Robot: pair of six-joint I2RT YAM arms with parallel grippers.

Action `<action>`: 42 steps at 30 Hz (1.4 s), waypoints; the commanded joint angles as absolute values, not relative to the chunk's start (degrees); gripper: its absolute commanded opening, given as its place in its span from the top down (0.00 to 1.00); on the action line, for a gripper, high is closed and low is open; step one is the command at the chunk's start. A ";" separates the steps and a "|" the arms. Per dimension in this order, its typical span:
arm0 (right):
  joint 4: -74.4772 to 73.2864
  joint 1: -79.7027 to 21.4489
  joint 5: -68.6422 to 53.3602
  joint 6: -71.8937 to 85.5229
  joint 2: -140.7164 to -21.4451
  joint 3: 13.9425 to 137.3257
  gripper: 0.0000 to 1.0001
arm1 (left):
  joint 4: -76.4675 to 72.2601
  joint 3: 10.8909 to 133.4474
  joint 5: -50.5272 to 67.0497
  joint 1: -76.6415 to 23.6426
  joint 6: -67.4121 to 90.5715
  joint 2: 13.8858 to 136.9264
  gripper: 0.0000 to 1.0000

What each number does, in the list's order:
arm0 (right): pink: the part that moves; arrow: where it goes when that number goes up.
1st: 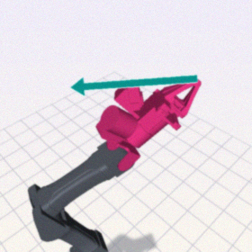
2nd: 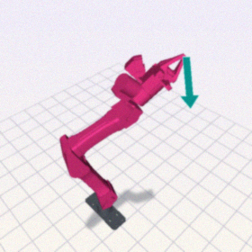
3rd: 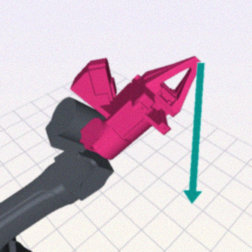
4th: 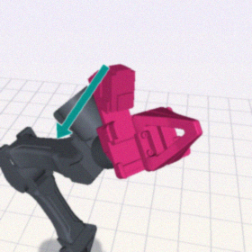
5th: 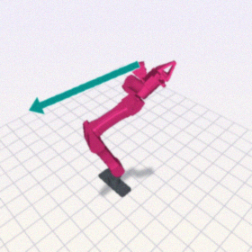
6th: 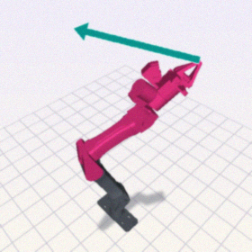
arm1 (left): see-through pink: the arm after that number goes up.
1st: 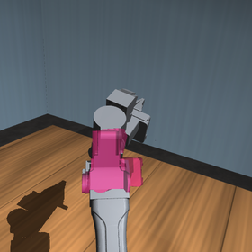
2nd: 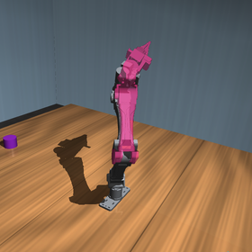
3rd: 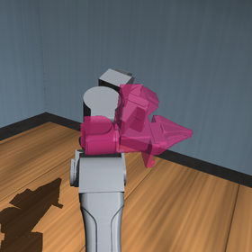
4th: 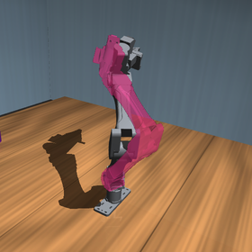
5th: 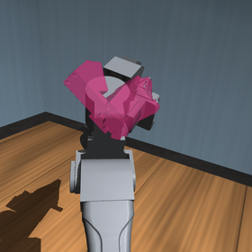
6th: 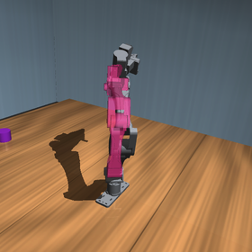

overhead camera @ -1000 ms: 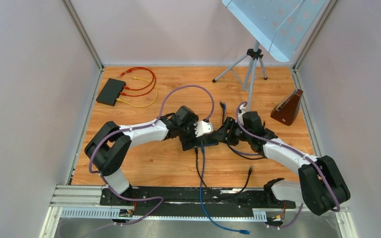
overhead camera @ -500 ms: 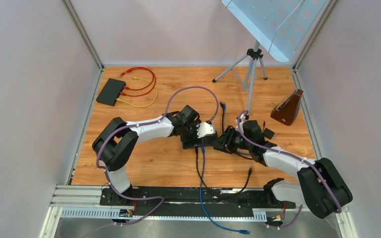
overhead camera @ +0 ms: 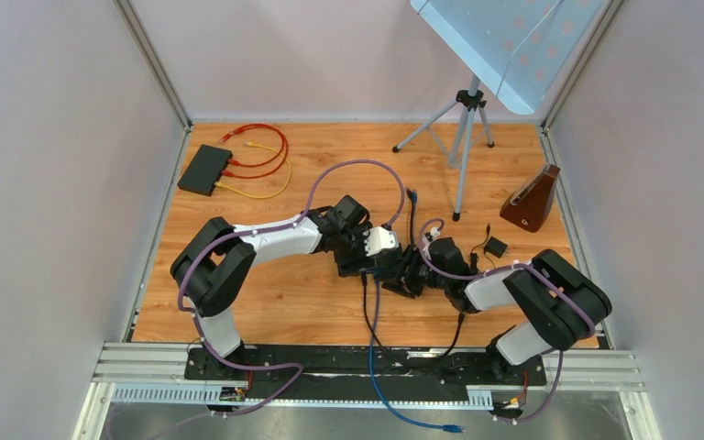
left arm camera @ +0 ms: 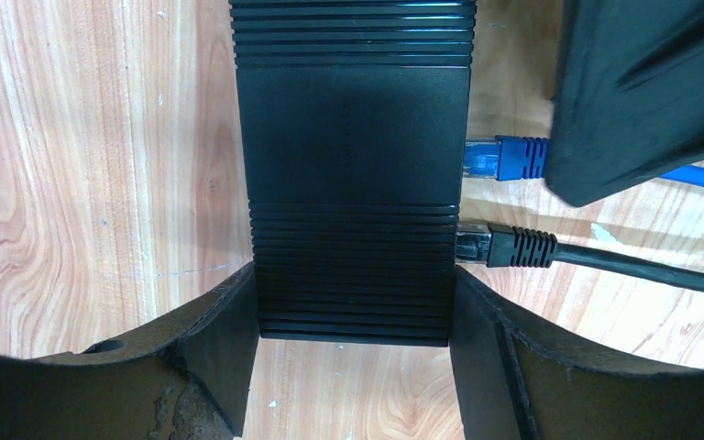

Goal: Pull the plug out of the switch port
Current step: Pull the connector from the switch port.

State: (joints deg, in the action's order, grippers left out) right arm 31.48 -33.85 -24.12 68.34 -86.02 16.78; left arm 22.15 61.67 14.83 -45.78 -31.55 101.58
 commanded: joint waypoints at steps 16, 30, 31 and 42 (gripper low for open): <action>69.38 -34.89 -16.54 72.95 -103.78 10.75 0.67 | 26.04 62.30 18.59 -46.76 -29.09 100.70 0.38; 52.12 -34.80 -17.10 70.08 -98.58 16.56 0.66 | 27.09 62.60 18.69 -46.74 -29.04 100.72 0.39; 53.03 -34.82 -17.47 70.28 -99.31 16.61 0.68 | 27.21 62.67 18.73 -46.75 -29.15 100.83 0.39; 57.75 -34.80 -19.29 69.16 -101.00 15.97 0.68 | 27.60 63.01 18.50 -46.83 -28.56 101.36 0.40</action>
